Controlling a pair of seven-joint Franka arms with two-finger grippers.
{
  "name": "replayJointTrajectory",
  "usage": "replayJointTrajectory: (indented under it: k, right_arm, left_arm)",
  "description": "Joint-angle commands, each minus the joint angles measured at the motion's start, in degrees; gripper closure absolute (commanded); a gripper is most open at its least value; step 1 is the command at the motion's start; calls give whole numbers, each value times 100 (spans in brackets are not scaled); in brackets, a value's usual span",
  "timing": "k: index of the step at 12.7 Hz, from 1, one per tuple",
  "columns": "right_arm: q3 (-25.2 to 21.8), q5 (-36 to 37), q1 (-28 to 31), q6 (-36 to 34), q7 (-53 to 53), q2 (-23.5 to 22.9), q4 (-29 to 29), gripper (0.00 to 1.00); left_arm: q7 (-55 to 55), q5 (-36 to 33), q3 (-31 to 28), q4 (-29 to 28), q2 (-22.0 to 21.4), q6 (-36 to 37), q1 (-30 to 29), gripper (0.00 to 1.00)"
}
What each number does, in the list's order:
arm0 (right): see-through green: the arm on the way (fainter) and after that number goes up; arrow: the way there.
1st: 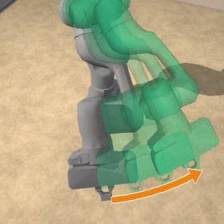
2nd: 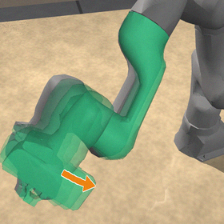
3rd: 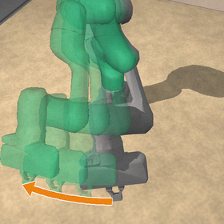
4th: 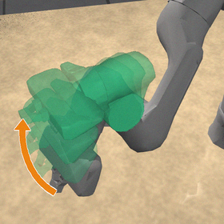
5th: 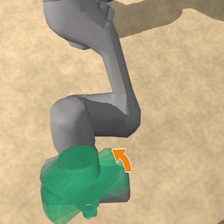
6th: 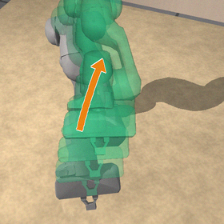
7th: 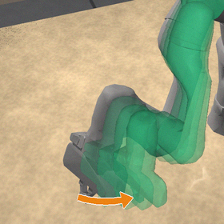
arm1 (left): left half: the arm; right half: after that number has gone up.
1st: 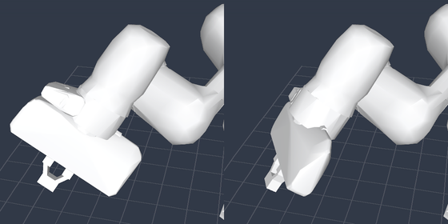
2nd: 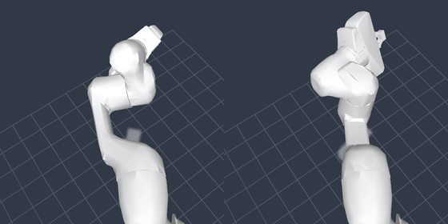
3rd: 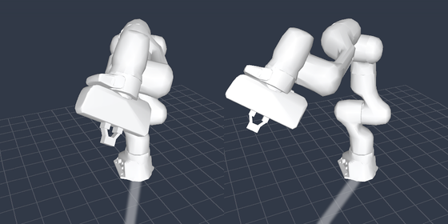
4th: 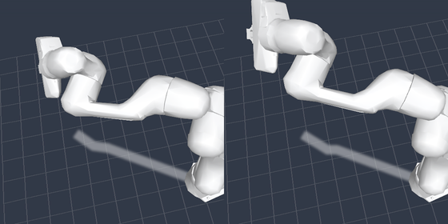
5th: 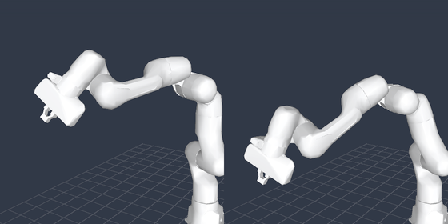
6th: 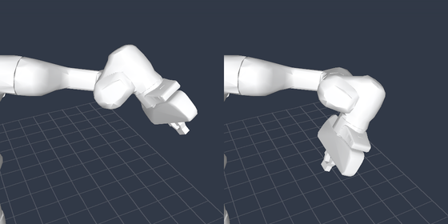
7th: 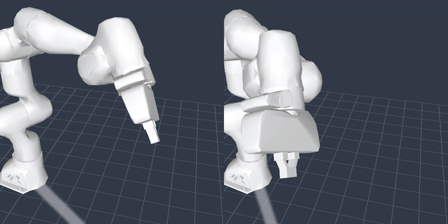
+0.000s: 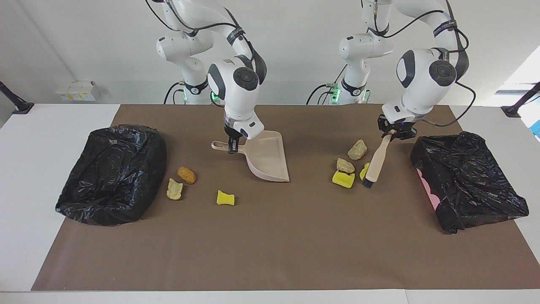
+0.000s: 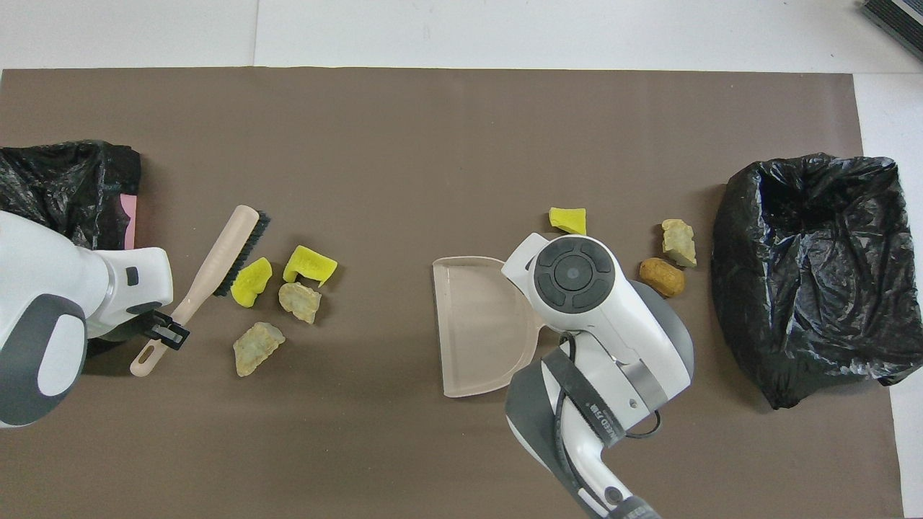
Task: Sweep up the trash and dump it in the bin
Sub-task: 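Lower the dustpan near the debris while the left gripper sweeps sponges toward it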
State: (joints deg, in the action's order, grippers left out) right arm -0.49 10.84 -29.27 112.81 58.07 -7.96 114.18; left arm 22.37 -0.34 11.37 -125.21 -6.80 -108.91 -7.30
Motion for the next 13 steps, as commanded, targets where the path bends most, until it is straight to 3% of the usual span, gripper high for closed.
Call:
replayJointTrajectory:
  k: [1, 6, 13]
  right_arm:
    - [5, 173, -17, 83, -209, 49, 104, 100]
    - [5, 173, -17, 101, -261, 49, 157, 100]
    - [14, 199, -105, 109, -576, 40, 201, 100]
  left_arm:
    - [-943, -316, -126, -82, -154, 81, 1, 100]
    - [-1454, -783, -188, -364, 21, 54, 106, 100]
    - [-2693, -565, -135, -645, 127, -78, 1248, 100]
